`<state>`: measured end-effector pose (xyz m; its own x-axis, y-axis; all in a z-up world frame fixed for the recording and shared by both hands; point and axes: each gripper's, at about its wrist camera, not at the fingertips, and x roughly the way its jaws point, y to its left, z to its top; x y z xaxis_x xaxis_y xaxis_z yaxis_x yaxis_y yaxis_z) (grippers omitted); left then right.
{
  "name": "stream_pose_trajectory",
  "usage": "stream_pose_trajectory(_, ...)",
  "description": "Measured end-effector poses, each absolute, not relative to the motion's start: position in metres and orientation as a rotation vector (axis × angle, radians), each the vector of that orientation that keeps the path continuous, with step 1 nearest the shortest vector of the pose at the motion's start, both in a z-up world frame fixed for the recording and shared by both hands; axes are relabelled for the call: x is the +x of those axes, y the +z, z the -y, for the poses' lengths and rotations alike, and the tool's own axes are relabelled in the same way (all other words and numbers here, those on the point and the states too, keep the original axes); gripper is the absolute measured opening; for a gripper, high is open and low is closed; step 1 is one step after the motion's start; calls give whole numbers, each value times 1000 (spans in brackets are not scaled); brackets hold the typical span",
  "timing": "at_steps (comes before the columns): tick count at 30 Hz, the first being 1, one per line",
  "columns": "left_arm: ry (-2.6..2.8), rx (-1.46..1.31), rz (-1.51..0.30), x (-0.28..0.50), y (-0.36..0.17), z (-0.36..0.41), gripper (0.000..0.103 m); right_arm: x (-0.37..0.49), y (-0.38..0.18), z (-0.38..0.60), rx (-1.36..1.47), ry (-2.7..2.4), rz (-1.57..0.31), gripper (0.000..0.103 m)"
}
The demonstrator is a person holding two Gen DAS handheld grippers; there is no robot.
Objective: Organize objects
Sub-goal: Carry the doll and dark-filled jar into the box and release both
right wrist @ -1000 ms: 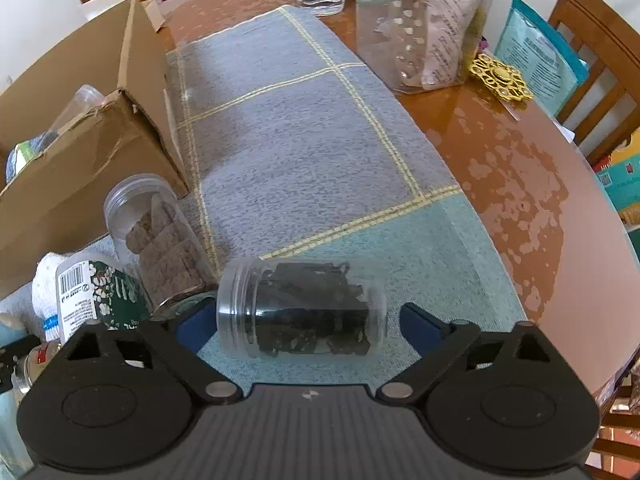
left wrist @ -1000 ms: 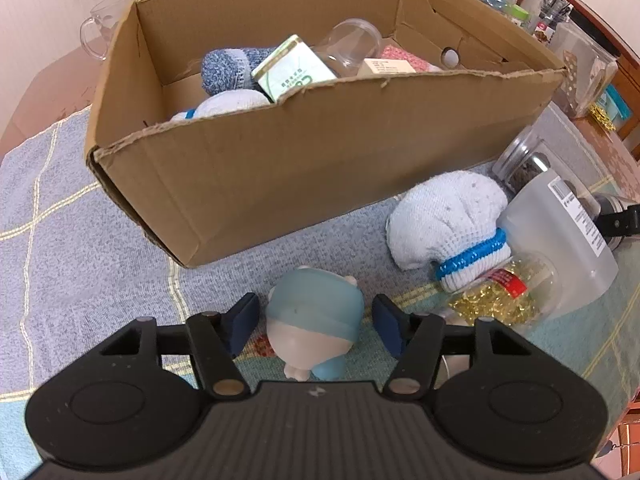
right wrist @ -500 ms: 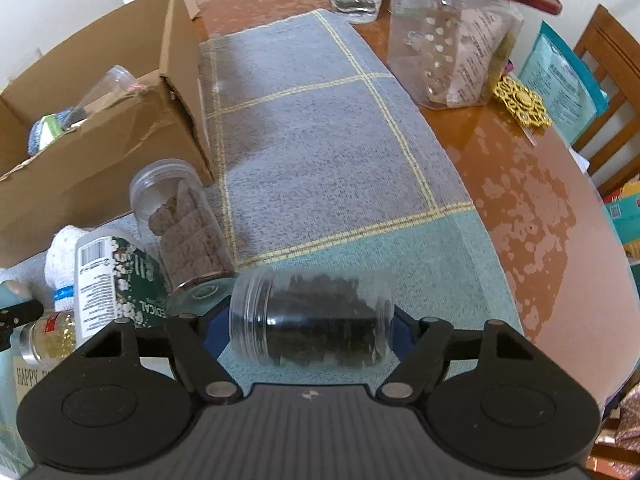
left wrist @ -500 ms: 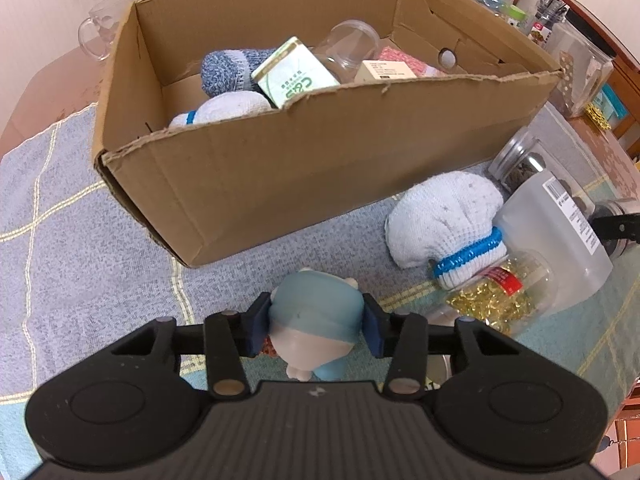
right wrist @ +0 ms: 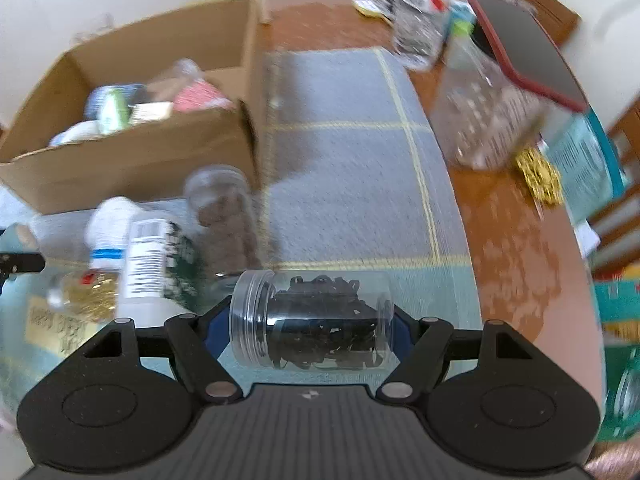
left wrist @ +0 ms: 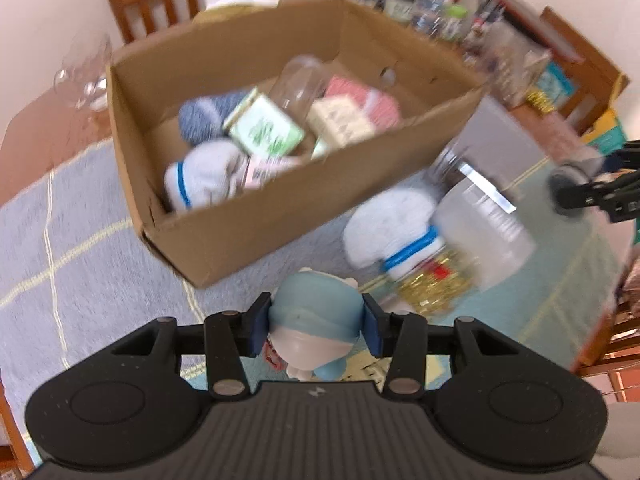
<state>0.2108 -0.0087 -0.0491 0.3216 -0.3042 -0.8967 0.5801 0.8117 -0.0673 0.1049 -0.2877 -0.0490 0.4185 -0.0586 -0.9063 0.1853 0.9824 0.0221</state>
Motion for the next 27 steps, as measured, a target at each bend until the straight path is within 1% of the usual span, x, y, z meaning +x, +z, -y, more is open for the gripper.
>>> stream_pose_trajectory(5, -621, 271, -1024, 218, -10, 13, 45, 112, -22, 279, 80, -74, -1086, 79)
stream_pose_trajectory(11, -612, 284, -928, 236, 24, 25, 45, 129, 2, 264, 12, 16, -1020, 79)
stream_pose_trajectory(16, -540, 296, -889, 253, 35, 27, 46, 143, 19, 258, -14, 65, -970, 79)
stream_pose_trajectory(18, -509, 292, -877, 260, 33, 26, 50, 149, 25, 257, -25, 76, -955, 79)
stream_pose_trajectory(19, -492, 290, -869, 261, 33, 24, 59, 150, 28, 256, -32, 81, -947, 79)
stream_pose_trajectory(20, -481, 286, -862, 262, 32, 23, 74, 154, 30, 255, -40, 86, -940, 79)
stream_pose_trajectory(22, -460, 273, -847, 262, 31, 18, 90, 158, 34, 255, -46, 93, -933, 79)
stream_pose_trajectory(23, -455, 265, -844, 261, 32, 15, 93, 162, 36, 255, -49, 99, -929, 79)
stream_pose_trajectory(27, -455, 202, -851, 258, 27, 1, 95, 176, 45, 249, -70, 127, -909, 79)
